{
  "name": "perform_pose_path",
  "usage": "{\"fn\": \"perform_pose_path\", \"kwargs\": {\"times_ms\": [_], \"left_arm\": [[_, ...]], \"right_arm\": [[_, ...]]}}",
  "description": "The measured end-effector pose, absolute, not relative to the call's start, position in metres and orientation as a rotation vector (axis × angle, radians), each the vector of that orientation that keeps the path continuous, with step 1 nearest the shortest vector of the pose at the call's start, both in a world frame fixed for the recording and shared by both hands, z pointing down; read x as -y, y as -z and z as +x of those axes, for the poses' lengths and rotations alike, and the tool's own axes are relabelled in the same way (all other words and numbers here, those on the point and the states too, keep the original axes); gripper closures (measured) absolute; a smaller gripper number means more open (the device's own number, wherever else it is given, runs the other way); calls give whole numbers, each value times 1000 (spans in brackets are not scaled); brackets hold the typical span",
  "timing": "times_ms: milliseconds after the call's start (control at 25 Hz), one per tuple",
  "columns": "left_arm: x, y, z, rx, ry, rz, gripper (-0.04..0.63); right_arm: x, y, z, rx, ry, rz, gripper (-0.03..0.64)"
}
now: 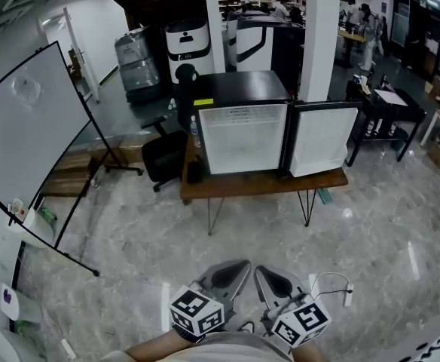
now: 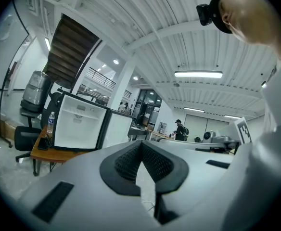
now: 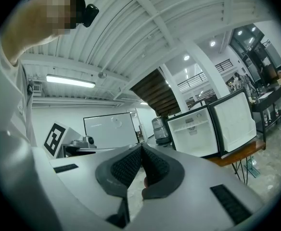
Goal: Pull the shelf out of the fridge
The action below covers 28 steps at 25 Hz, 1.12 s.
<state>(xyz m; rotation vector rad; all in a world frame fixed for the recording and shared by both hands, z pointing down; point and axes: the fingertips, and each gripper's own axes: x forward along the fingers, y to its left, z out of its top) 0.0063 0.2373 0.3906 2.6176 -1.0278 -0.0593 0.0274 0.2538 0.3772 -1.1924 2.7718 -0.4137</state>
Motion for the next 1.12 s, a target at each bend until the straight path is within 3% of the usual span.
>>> {"fn": "perform_pose_path", "kwargs": {"times_ms": [600, 1120], "left_arm": [[-189, -400, 14, 1073, 57, 2585, 589], [-30, -408, -26, 1013, 65, 2591, 589]], "right_arm": [[-203, -389, 37, -2779, 473, -1165, 598], [-46, -400, -3, -2767, 495, -1258, 598]]}}
